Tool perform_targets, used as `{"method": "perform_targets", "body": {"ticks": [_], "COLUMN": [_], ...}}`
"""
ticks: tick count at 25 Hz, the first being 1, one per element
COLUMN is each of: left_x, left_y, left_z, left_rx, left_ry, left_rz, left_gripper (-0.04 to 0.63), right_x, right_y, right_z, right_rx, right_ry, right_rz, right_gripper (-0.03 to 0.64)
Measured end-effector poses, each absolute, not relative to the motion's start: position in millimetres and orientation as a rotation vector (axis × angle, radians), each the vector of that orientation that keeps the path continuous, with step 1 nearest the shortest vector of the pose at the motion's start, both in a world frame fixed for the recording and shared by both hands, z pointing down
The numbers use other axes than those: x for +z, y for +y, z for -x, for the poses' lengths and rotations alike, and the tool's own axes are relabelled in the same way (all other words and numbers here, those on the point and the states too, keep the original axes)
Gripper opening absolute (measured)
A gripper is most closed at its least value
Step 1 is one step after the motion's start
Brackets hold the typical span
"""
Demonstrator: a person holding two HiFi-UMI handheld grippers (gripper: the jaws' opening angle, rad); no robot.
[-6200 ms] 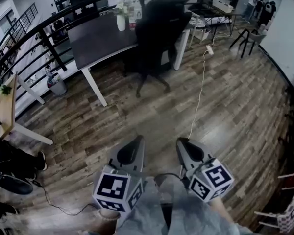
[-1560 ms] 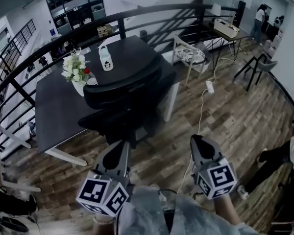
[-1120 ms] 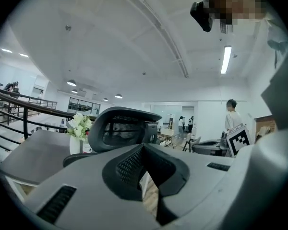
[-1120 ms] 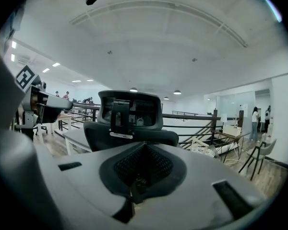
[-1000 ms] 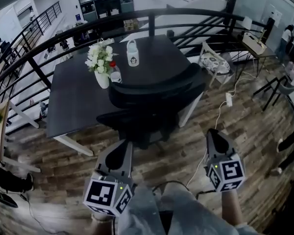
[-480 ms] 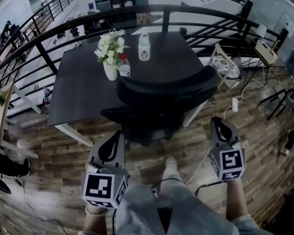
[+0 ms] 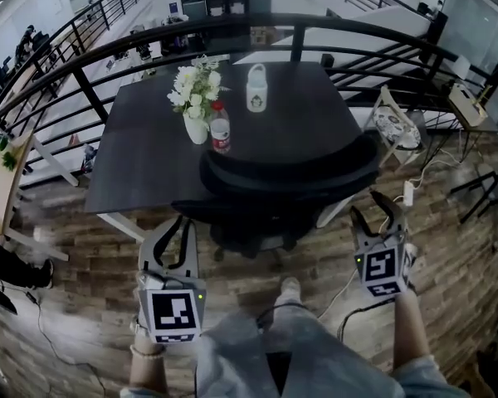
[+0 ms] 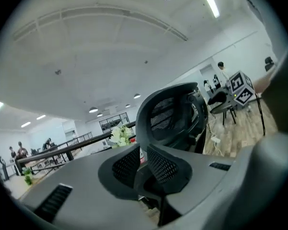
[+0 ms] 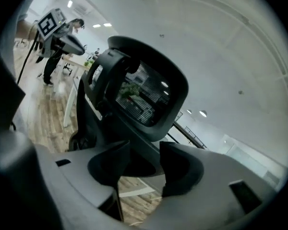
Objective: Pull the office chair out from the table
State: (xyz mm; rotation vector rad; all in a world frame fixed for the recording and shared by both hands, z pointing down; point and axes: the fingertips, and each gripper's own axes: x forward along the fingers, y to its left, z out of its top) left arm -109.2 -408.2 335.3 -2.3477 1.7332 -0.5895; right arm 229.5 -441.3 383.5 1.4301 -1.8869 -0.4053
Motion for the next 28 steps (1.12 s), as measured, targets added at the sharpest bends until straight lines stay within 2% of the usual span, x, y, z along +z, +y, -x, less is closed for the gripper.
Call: {"method": "perform_targets", "body": {"ticks": [4, 13, 19, 23, 24, 28], "left_x": [341.7, 390.3, 408.6, 416.1, 420.2, 427.7], "left_y": [-423.2, -448.1, -455.5, -454.3, -453.3, -457.1], "left_z": [105.2, 107.0, 103.9, 102.0, 102.1, 101.4], "left_rx": [-0.73, -1.195, -1.309, -1.334, -1.351, -1.388], "left_ry": [1.679, 1.402, 1.295, 1.3, 1.291, 1.26], "left_rz": [2.195, 1.87, 1.759, 1.744, 1.75, 1.7], "left_gripper": [0.145, 0.255, 0.27, 0.236, 0.268, 0.273], "right_x": [394.6, 419.5, 429.7, 435.8, 436.0, 436.5], "right_y": [-462.9, -491.1, -497.3, -504.6, -505.4, -504.4], "right_z": [-232.8, -232.4, -229.5, -229.2, -228.8, -229.1], "right_rx": [-0.556, -0.747, -0.798, -0.827, -0.823, -0.812], "right_ry": [-1.77, -1.616, -1.571, -1.533, -1.538, -1.541], "right_rz": [-1.272, -1.022, -0.953, -0.923, -0.931, -0.934], "right_gripper": [0.221, 0.26, 0.265, 0.265, 0.265, 0.265]}}
